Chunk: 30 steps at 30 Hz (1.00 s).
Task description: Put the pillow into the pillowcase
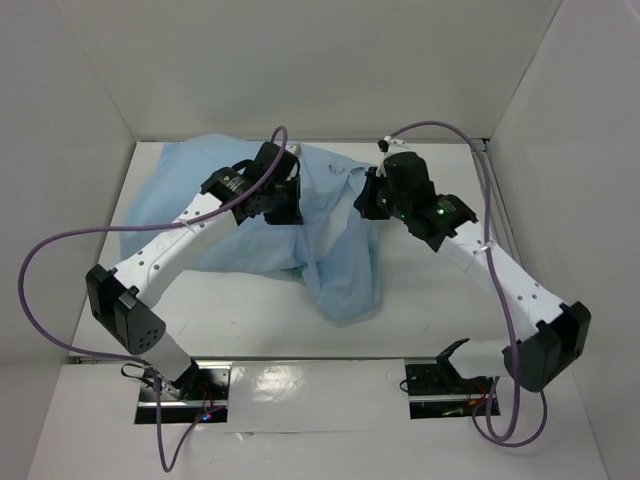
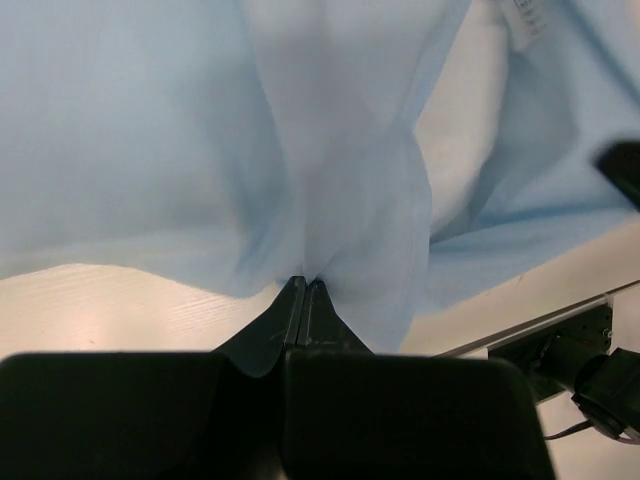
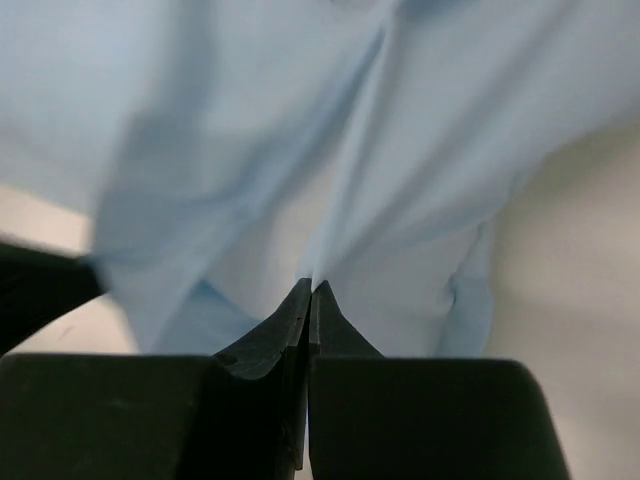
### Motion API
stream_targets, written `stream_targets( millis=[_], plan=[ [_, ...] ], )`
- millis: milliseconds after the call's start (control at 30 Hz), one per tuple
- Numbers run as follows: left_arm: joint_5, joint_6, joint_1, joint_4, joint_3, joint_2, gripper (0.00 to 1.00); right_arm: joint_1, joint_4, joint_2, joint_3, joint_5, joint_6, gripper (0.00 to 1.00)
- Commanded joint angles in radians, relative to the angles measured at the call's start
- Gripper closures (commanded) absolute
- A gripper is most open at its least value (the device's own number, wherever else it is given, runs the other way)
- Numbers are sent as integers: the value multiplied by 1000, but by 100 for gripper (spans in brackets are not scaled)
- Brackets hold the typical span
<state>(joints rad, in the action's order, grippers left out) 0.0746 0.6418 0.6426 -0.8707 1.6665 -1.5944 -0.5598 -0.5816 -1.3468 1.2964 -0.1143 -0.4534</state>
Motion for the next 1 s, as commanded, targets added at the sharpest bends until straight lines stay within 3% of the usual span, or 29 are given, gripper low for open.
stream_targets(
  millis=[0, 133, 233, 333, 400, 467, 567, 700, 767, 967],
  plan=[
    [17, 21, -6, 2, 24, 5, 100, 1, 198, 141, 76, 237, 102, 100],
    [27, 21, -6, 2, 24, -27, 100, 1, 270, 175, 44, 355, 136, 100],
    [27, 30, -6, 12, 24, -36, 100, 11, 220, 155, 0, 250, 145, 100],
    [39, 30, -6, 12, 33, -27, 100, 11, 2, 46, 16, 6, 131, 100],
    [39, 30, -6, 12, 33, -27, 100, 11, -128, -78, 55, -203, 87, 87],
    [39, 30, -6, 12, 33, -16, 100, 11, -291, -144, 133, -286, 23, 64],
    [30, 30, -15, 12, 44, -16, 100, -38, -328, -163, 196, -383, -30, 57],
    [30, 30, -15, 12, 44, -7, 100, -51, -293, -143, 221, -365, -51, 56],
    [21, 30, -15, 12, 35, -7, 100, -51, -270, -143, 221, -343, -60, 46],
    [2, 30, -15, 30, 26, -7, 100, -72, -244, -115, 221, -306, -91, 40]
  ],
)
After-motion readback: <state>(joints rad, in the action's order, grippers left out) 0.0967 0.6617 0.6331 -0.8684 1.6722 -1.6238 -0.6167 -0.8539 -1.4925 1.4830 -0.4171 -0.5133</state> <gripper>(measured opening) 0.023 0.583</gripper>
